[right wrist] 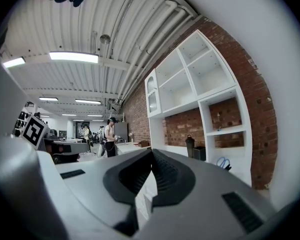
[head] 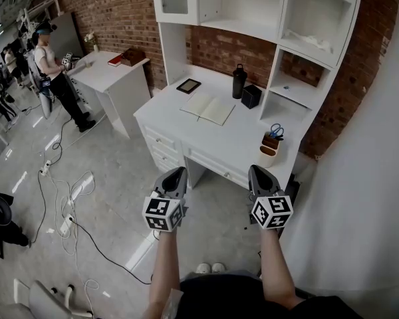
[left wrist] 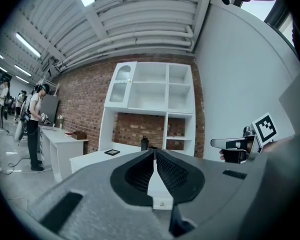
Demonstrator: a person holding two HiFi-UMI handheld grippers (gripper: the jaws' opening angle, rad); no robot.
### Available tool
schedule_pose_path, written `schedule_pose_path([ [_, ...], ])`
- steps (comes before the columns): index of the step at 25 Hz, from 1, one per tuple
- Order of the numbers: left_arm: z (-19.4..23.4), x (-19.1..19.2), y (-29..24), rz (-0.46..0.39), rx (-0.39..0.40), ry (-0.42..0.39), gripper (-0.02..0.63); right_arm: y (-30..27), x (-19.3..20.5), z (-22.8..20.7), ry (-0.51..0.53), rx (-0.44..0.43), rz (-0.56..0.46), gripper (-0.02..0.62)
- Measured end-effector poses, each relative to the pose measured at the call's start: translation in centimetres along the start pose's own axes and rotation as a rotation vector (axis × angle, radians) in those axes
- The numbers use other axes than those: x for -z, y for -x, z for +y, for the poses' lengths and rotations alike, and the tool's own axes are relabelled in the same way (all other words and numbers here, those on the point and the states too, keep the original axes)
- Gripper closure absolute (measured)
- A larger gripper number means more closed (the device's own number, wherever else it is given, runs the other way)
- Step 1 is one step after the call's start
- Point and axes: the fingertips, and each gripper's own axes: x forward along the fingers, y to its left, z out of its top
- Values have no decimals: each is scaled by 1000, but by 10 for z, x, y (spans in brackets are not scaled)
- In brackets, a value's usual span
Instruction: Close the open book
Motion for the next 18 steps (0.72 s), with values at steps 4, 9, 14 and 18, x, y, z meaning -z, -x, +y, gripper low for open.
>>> schedule_pose_path([
  [4,-4,-2,-2,-18,26,6,547,1,1,-2,5,7,-2,595],
  [9,-6,-5,-2,-36,39,3,410,0,0,-4,0,16,-6,595],
  [14,-6,-4,-3,-35,36,0,372,-2,-1,-6,-12,12,-12,595],
  [18,-7,-1,-5,-27,31,-3,367,-2,0,-9,-19,8,-16,595],
])
